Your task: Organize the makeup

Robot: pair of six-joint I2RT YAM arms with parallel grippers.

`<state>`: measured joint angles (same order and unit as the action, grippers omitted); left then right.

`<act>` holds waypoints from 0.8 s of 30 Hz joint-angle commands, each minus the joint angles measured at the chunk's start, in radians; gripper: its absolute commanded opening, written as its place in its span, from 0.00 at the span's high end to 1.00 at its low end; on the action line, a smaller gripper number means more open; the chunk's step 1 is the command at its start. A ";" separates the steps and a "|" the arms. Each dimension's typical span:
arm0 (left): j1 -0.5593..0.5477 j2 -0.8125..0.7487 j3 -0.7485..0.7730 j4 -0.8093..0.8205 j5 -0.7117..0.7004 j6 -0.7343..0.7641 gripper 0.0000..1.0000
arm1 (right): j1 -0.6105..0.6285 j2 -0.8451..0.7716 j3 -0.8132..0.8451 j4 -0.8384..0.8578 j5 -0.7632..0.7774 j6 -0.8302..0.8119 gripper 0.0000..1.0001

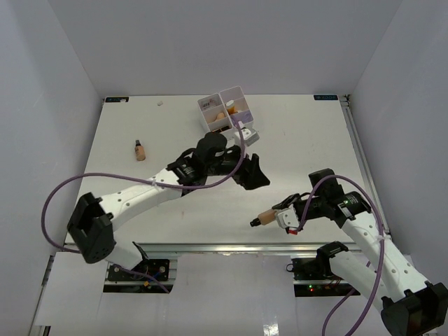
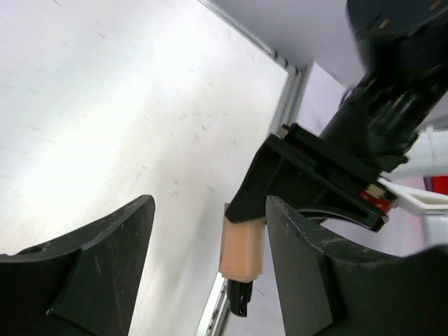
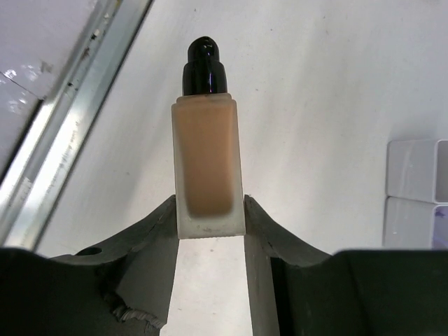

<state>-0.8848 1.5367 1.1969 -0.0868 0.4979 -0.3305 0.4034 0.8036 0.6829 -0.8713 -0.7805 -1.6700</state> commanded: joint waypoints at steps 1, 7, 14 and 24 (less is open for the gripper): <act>0.009 -0.276 -0.209 0.254 -0.292 -0.050 0.29 | 0.005 -0.053 -0.023 0.096 -0.094 0.257 0.92; 0.005 -0.517 -0.564 0.466 -0.358 -0.077 0.29 | 0.001 -0.028 -0.006 0.242 -0.164 0.637 0.92; -0.012 -0.570 -0.656 0.572 -0.318 0.010 0.26 | -0.020 0.077 0.106 0.302 -0.224 0.892 0.92; -0.012 -0.566 -0.722 0.835 -0.332 0.022 0.22 | -0.084 0.188 0.263 0.362 -0.352 1.095 0.92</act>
<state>-0.8925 0.9604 0.4852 0.5806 0.1716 -0.3170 0.3428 0.9654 0.8516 -0.5850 -1.0221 -0.7129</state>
